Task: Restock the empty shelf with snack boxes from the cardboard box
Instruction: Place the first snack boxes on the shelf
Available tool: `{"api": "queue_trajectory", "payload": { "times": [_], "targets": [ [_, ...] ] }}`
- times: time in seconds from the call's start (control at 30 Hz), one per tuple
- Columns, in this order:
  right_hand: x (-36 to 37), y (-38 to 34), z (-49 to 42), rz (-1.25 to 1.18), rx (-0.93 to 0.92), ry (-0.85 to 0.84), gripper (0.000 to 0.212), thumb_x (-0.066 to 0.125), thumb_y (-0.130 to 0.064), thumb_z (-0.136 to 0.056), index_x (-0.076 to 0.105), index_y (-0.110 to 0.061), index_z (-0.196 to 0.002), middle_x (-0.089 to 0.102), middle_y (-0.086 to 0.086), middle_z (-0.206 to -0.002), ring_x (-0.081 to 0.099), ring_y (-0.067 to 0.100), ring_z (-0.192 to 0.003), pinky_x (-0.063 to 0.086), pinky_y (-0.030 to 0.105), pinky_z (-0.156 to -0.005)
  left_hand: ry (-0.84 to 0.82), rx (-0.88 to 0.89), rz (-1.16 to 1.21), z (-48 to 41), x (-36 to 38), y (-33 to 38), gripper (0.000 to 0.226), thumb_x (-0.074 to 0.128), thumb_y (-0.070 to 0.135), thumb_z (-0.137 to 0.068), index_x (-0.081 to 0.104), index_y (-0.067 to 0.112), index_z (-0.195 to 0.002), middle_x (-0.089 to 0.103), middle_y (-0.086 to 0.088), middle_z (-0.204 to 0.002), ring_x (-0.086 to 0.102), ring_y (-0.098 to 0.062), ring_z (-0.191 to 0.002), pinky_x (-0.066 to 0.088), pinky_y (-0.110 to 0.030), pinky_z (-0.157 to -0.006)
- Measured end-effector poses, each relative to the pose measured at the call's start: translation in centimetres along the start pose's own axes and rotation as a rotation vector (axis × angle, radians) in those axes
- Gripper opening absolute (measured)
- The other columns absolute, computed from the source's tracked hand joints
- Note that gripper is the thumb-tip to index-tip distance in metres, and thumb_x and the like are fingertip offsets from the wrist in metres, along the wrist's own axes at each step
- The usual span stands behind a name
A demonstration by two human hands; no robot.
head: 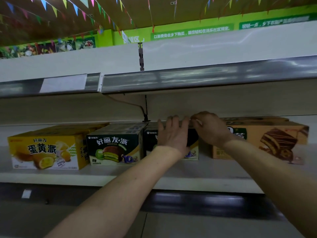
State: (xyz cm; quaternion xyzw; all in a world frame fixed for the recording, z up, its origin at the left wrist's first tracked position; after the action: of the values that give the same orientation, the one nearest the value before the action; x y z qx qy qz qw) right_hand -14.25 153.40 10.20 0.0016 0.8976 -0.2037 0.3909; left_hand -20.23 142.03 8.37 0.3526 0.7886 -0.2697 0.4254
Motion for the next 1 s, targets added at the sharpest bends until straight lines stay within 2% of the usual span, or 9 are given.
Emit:
{"api": "queue_trajectory", "payload": {
  "times": [0.1, 0.3, 0.43, 0.47, 0.57, 0.67, 0.73, 0.87, 1.0],
  "targets": [
    [-2.7, 1.3, 1.0, 0.057, 0.025, -0.017, 0.027, 0.042, -0.018, -0.099, 0.064, -0.006, -0.089, 0.065, 0.015, -0.097, 0.058, 0.032, -0.091, 0.043, 0.032, -0.069, 0.036, 0.059, 0.068, -1.1, -0.9, 3.4, 0.095, 0.071, 0.044, -0.08, 0.013, 0.019, -0.151, 0.027, -0.015, -0.15, 0.022, -0.032, -0.14, 0.011, -0.051, -0.117],
    [-8.1, 6.0, 2.8, 0.151, 0.166, 0.021, 0.03, 0.044, -0.02, -0.1, 0.067, -0.008, -0.116, 0.062, 0.016, -0.122, 0.056, 0.033, -0.111, 0.049, 0.039, -0.09, -0.025, 0.108, 0.161, -3.7, -0.7, 8.5, 0.096, 0.07, 0.049, -0.079, 0.016, 0.017, -0.151, 0.028, -0.012, -0.15, 0.024, -0.03, -0.139, 0.019, -0.046, -0.113],
    [-10.5, 10.9, 3.9, 0.277, 0.297, -0.028, 0.03, 0.041, -0.031, -0.097, 0.066, -0.015, -0.097, 0.065, 0.015, -0.112, 0.057, 0.034, -0.099, 0.05, 0.044, -0.088, -0.076, 0.153, 0.165, -4.8, -0.2, 10.9, 0.094, 0.068, 0.049, -0.081, 0.015, 0.018, -0.153, 0.023, -0.011, -0.155, 0.018, -0.029, -0.143, 0.017, -0.046, -0.114],
    [-10.8, 12.0, 4.2, 0.316, 0.342, -0.045, 0.031, 0.04, -0.036, -0.097, 0.065, -0.018, -0.099, 0.063, 0.013, -0.114, 0.054, 0.034, -0.103, 0.047, 0.044, -0.091, -0.088, 0.16, 0.161, -5.0, 0.1, 11.3, 0.092, 0.068, 0.048, -0.082, 0.016, 0.019, -0.152, 0.023, -0.011, -0.155, 0.018, -0.029, -0.143, 0.018, -0.045, -0.114],
    [-11.2, 14.1, 4.9, 0.323, 0.486, -0.055, 0.05, 0.036, -0.059, -0.094, 0.054, -0.022, -0.125, 0.045, 0.012, -0.137, 0.036, 0.036, -0.129, 0.031, 0.051, -0.105, -0.116, 0.159, 0.133, -5.7, 1.1, 12.0, 0.092, 0.068, 0.05, -0.08, 0.017, 0.021, -0.152, 0.028, -0.011, -0.151, 0.024, -0.031, -0.139, 0.024, -0.045, -0.108],
    [-11.4, 15.7, 5.0, 0.217, 0.541, -0.067, 0.081, 0.043, -0.077, -0.076, 0.04, -0.028, -0.141, 0.031, 0.012, -0.149, 0.024, 0.037, -0.138, 0.024, 0.053, -0.11, -0.112, 0.146, 0.13, -6.2, 1.6, 12.1, 0.092, 0.068, 0.052, -0.08, 0.019, 0.022, -0.151, 0.033, -0.011, -0.149, 0.03, -0.031, -0.135, 0.028, -0.044, -0.105],
    [-11.1, 16.5, 4.6, 0.121, 0.561, -0.093, 0.099, 0.035, -0.086, -0.059, 0.041, -0.033, -0.142, 0.032, 0.009, -0.149, 0.025, 0.037, -0.138, 0.028, 0.051, -0.11, -0.107, 0.144, 0.147, -6.4, 1.6, 12.2, 0.089, 0.07, 0.05, -0.081, 0.022, 0.022, -0.15, 0.036, -0.01, -0.148, 0.033, -0.03, -0.134, 0.032, -0.041, -0.104],
    [-10.3, 17.4, 3.9, 0.046, 0.555, -0.077, 0.088, 0.032, -0.083, -0.07, 0.046, -0.03, -0.138, 0.036, 0.014, -0.145, 0.031, 0.037, -0.135, 0.033, 0.049, -0.109, -0.094, 0.126, 0.163, -6.7, 1.6, 12.2, 0.079, 0.074, 0.042, -0.079, 0.033, 0.019, -0.143, 0.044, -0.009, -0.139, 0.036, -0.03, -0.127, 0.04, -0.038, -0.093],
    [-10.0, 17.6, 3.5, -0.052, 0.538, -0.041, 0.1, 0.033, -0.088, -0.053, 0.056, -0.026, -0.128, 0.047, 0.014, -0.132, 0.052, 0.035, -0.116, 0.045, 0.049, -0.101, -0.077, 0.116, 0.162, -6.8, 1.9, 11.8, 0.08, 0.074, 0.044, -0.078, 0.034, 0.018, -0.142, 0.044, -0.01, -0.137, 0.036, -0.029, -0.125, 0.039, -0.037, -0.094]
  ]
}}
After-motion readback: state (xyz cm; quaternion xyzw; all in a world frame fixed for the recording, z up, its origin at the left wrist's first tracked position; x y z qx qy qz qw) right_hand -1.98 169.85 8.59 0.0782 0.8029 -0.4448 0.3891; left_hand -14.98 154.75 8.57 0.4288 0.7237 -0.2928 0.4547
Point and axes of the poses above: each hand's wrist, its own z-axis away from the middle knuckle, its own x-axis out of the palm, y = z × x, the point moved 2 cm from there along -z, towards the middle knuckle
